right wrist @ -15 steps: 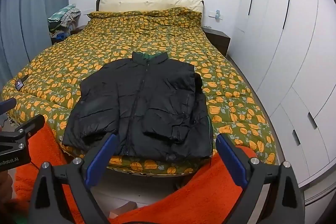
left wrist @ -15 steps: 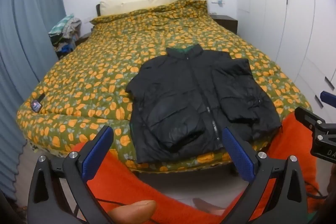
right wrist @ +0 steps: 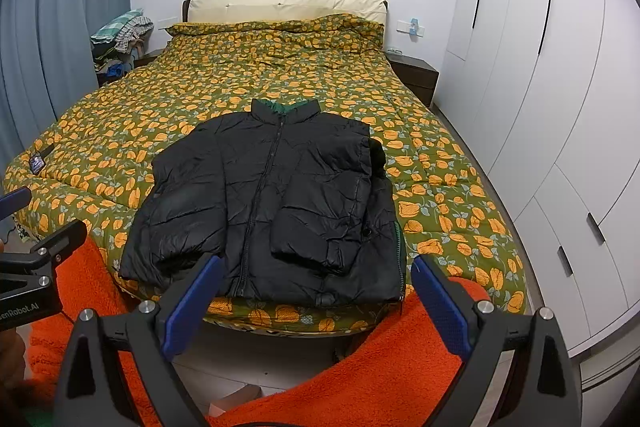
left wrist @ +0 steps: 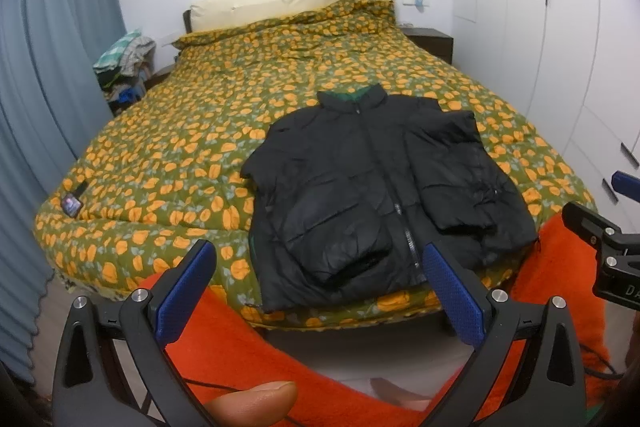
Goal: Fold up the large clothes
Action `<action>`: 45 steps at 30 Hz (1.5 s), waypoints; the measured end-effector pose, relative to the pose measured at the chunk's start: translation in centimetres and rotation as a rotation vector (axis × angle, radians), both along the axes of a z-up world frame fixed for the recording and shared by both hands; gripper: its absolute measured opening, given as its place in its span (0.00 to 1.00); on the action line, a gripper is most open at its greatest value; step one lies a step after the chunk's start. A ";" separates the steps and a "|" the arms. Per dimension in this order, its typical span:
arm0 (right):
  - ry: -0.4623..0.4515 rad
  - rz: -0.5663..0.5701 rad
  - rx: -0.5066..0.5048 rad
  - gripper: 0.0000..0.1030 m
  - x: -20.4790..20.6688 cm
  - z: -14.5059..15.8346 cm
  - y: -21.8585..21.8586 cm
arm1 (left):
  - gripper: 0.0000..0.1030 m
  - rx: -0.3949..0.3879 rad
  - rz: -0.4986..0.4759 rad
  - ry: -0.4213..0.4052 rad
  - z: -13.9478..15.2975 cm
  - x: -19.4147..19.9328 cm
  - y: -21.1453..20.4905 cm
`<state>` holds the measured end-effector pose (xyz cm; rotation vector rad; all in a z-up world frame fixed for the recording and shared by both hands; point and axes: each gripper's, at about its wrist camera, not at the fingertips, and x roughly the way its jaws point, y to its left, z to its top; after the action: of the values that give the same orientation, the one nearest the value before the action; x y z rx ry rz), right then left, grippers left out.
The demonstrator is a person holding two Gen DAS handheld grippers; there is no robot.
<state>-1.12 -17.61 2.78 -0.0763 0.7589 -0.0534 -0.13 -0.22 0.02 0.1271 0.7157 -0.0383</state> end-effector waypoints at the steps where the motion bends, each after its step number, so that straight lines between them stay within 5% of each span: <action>1: 0.000 0.000 0.001 0.94 0.0 0.0 0.0 | 1.00 -0.001 -0.001 0.001 0.0 0.0 0.0; 45: 0.015 0.013 0.024 0.95 0.1 -0.9 0.4 | 1.00 0.007 0.006 0.016 -0.7 0.4 0.9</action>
<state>-1.05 -17.18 1.84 -0.0592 0.7742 -0.0315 0.31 0.65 -0.69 0.1311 0.7321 -0.0308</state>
